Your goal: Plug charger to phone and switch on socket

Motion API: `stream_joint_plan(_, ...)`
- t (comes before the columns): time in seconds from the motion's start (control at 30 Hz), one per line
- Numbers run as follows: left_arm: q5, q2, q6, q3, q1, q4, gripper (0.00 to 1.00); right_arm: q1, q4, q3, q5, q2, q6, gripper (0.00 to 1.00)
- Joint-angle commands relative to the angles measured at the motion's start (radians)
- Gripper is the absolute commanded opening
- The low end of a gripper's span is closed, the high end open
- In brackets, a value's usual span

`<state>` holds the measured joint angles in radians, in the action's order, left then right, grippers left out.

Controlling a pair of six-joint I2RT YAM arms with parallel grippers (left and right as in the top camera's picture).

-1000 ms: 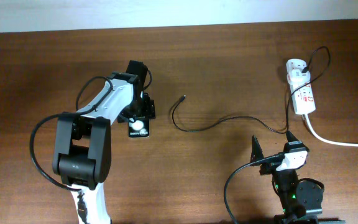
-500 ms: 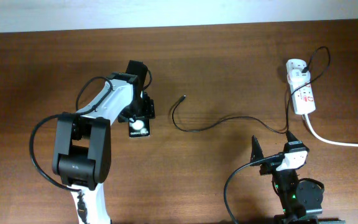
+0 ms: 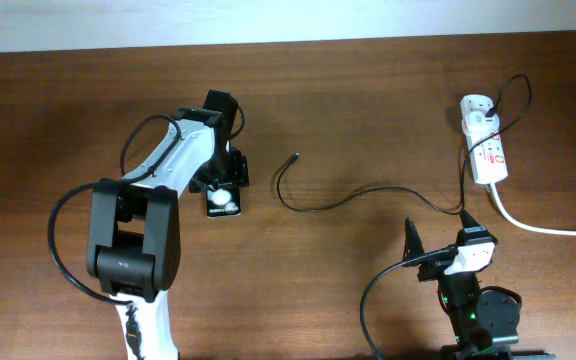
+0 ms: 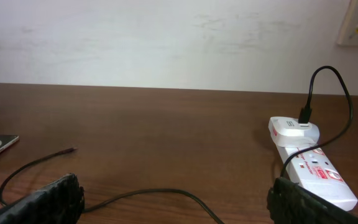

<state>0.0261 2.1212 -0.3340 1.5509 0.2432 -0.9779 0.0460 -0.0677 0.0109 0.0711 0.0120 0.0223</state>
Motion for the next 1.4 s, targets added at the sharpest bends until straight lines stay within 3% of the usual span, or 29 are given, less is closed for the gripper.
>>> stream_joint_plan(0.0,-0.012,0.008,-0.01,0.027,0.001,0.0,0.7,0.007,-0.006,-0.005,-0.005,-0.006,0.0,0.99)
stream_joint_plan(0.4,-0.011,0.009,-0.01,-0.116,0.001,0.156,0.73,0.007,-0.006,-0.005,-0.005,-0.006,0.0,0.99)
stream_joint_plan(0.57,-0.01,0.009,-0.009,-0.166,0.001,0.216,0.89,0.007,-0.006,-0.005,-0.005,-0.006,0.0,0.99)
stream_joint_plan(0.77,-0.025,0.01,0.039,-0.178,0.001,0.222,0.88,0.007,-0.006,-0.005,-0.005,-0.006,0.0,0.99)
stream_joint_plan(0.93,-0.109,0.01,-0.022,-0.178,0.001,0.216,0.84,0.007,-0.006,-0.005,-0.005,-0.006,0.0,0.99)
stream_joint_plan(1.37,-0.1,0.01,-0.1,-0.178,0.001,0.202,0.84,0.007,-0.006,-0.005,-0.005,-0.006,0.0,0.99)
